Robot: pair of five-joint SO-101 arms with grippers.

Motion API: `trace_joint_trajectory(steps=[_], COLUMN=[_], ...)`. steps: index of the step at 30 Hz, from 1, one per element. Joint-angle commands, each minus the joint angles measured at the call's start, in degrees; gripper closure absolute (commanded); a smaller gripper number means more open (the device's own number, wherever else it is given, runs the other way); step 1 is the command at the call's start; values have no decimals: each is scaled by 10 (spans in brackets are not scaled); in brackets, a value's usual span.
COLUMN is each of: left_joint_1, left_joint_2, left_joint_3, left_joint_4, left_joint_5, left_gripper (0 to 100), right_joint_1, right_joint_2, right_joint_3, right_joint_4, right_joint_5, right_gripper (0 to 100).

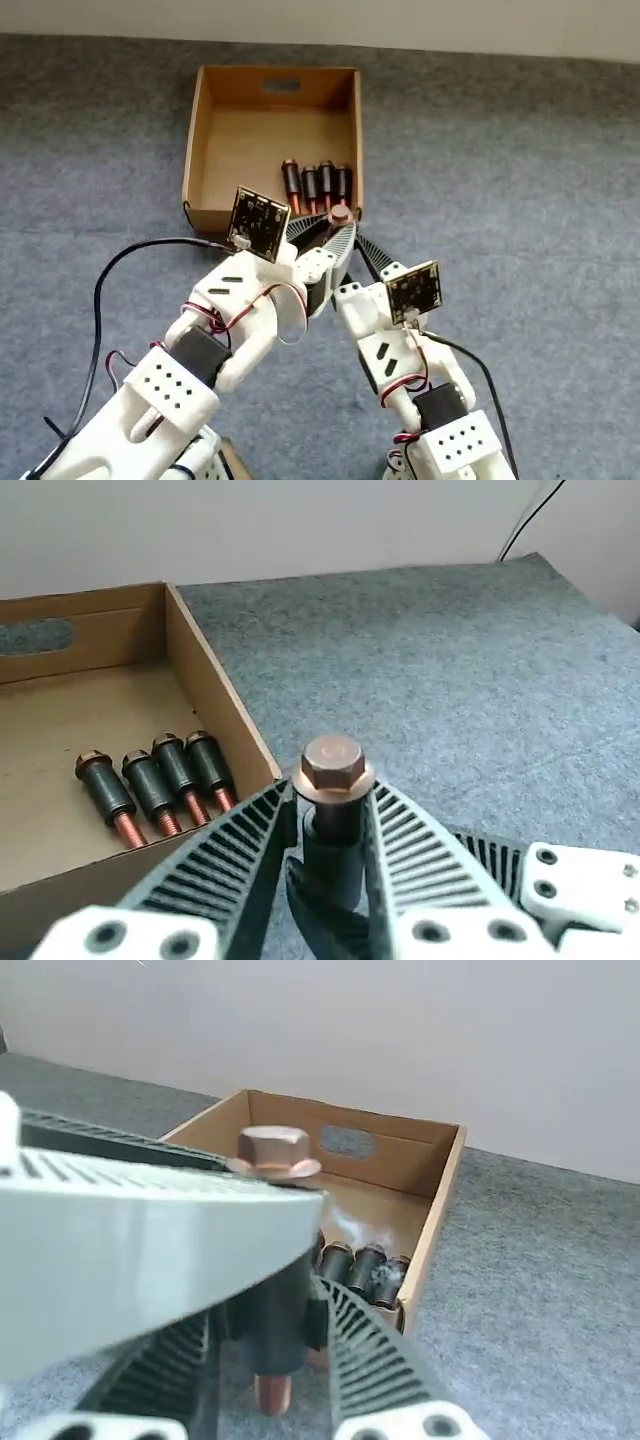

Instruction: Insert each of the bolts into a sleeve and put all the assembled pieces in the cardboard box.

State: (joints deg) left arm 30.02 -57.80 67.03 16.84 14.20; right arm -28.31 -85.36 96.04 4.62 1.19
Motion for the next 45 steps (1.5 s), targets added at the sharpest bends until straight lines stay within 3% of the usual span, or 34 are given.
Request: trace_joint_trajectory(steps=[1, 6, 12, 24, 27, 31, 34, 37, 40, 45], left_joint_1=[-8, -5, -6, -12, -45, -125, -204, -272, -334, -354], left_joint_2=[-5, -5, -5, -48, -113, -185, -231, -281, -331, -400], left_joint_3=[-32, -65, -145, -173, -178, -143, -57, 34, 112, 209], left_joint_4=[3, 83, 210, 237, 265, 299, 298, 311, 353, 365], left_joint_5=[0, 0, 0, -4, -14, -124, -184, -194, -194, -194], left_gripper=[880, 880, 800, 809, 888, 991, 991, 992, 992, 989], right_joint_1=[8, 8, 8, 8, 8, 8, 8, 8, 8, 8], right_joint_2=[-7, -7, -7, -7, -7, -7, -3, -2, -1, 95], right_joint_3=[21, 22, 22, 22, 17, -5, -65, -148, -242, -448], right_joint_4=[-15, -15, -15, -15, -15, -9, 33, 102, 148, 209], right_joint_5=[-4, -4, -4, -4, -4, -4, -8, -49, -44, -45], right_gripper=[992, 992, 992, 992, 992, 992, 992, 992, 992, 992])
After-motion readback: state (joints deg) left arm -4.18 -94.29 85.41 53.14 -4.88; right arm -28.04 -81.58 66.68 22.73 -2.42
